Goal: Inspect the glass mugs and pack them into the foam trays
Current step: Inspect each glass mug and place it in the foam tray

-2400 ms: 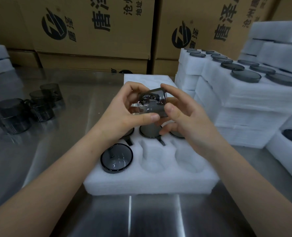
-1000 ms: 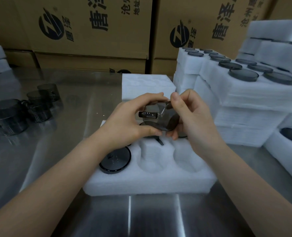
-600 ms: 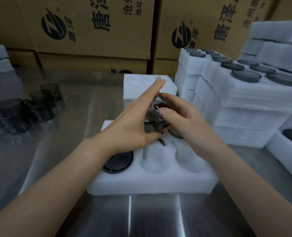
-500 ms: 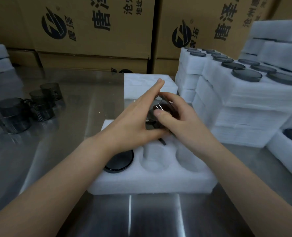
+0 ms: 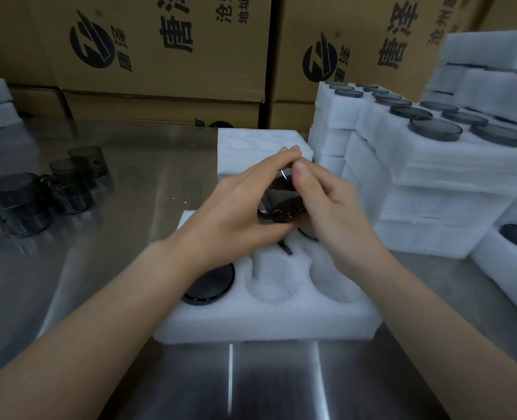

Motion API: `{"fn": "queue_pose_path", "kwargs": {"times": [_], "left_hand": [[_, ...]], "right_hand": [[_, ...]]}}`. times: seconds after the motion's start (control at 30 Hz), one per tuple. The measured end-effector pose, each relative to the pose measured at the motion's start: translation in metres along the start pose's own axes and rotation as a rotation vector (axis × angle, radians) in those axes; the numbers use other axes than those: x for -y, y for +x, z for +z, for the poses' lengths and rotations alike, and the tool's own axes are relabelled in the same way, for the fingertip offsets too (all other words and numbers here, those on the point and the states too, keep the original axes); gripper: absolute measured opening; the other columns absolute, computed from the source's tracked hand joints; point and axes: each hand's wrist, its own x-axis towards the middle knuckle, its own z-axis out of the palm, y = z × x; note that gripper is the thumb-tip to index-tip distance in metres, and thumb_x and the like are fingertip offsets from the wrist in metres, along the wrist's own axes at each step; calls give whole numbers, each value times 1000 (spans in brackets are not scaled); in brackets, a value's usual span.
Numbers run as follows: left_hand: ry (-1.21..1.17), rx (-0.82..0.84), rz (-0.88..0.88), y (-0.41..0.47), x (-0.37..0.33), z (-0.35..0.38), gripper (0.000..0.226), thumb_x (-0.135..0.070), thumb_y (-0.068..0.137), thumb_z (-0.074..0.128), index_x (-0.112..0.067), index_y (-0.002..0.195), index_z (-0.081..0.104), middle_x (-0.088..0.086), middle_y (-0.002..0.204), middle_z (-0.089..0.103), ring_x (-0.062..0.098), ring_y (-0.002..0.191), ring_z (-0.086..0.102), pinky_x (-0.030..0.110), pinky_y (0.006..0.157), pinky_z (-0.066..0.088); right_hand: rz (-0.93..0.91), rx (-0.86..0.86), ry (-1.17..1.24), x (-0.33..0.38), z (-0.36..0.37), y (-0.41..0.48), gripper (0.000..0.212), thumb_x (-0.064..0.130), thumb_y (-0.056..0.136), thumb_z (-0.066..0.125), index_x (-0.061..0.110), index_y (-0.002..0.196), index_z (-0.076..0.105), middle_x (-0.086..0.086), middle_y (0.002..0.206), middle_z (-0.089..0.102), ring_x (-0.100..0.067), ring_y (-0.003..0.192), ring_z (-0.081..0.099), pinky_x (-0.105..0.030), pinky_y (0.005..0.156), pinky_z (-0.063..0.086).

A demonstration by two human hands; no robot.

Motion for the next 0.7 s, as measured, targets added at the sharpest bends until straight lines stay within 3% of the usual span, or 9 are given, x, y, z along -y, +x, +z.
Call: {"fn": "queue_pose_path", "kwargs": {"times": [0.07, 0.2, 0.33, 0.43, 0.53, 0.6, 0.7], "left_hand": [[18, 14, 38, -1, 0, 0, 75, -13, 80, 78, -10, 144, 40, 0, 146, 47, 7, 138, 37, 15, 111, 32], [13, 16, 122, -1, 0, 0, 72, -7, 82, 75, -10, 144, 37, 0, 151, 38, 9, 144, 28, 22, 116, 26], [4, -10, 198, -1, -1, 1, 75, -6, 82, 75, -12, 144, 32, -2, 153, 32, 11, 148, 20, 22, 117, 22], [-4, -8, 148, 0, 0, 0, 96, -5, 75, 81, -19, 149, 22, -14, 155, 23, 3, 147, 13, 16, 116, 19], [6, -23, 82, -1, 0, -1, 102, -20, 71, 85, -18, 151, 24, -19, 153, 23, -2, 145, 18, 12, 113, 22], [12, -28, 58, -2, -1, -1, 99, -31, 69, 86, -14, 149, 31, -9, 152, 34, 5, 141, 33, 19, 113, 31], [18, -72, 5, -2, -5, -3, 97, -41, 68, 84, -13, 148, 37, -3, 139, 55, 7, 125, 52, 21, 103, 42]], "right_hand": [[138, -7, 193, 2, -2, 1, 34, 29, 104, 43, 11, 110, 71, -4, 103, 75, -17, 100, 70, -35, 86, 57], [270, 20, 461, 4, -8, 3, 36, 32, 102, 45, 10, 104, 73, -12, 103, 75, -24, 95, 72, -32, 69, 58], [361, 172, 673, 1, -10, 8, 40, 41, 97, 48, 15, 106, 76, -14, 117, 70, -26, 110, 67, -35, 81, 57], [427, 390, 841, 1, -8, 9, 50, 55, 96, 45, 19, 122, 69, -13, 128, 65, -27, 118, 63, -37, 87, 55], [390, 350, 763, -2, -10, 8, 51, 57, 94, 48, 18, 121, 69, -16, 124, 66, -32, 112, 65, -39, 80, 57], [315, 241, 621, -3, -10, 6, 50, 55, 88, 56, 16, 114, 72, -19, 118, 68, -39, 105, 67, -42, 78, 58], [142, 117, 432, -3, -6, 2, 34, 42, 82, 65, 21, 108, 74, -8, 110, 73, -26, 104, 70, -32, 76, 57]]}}
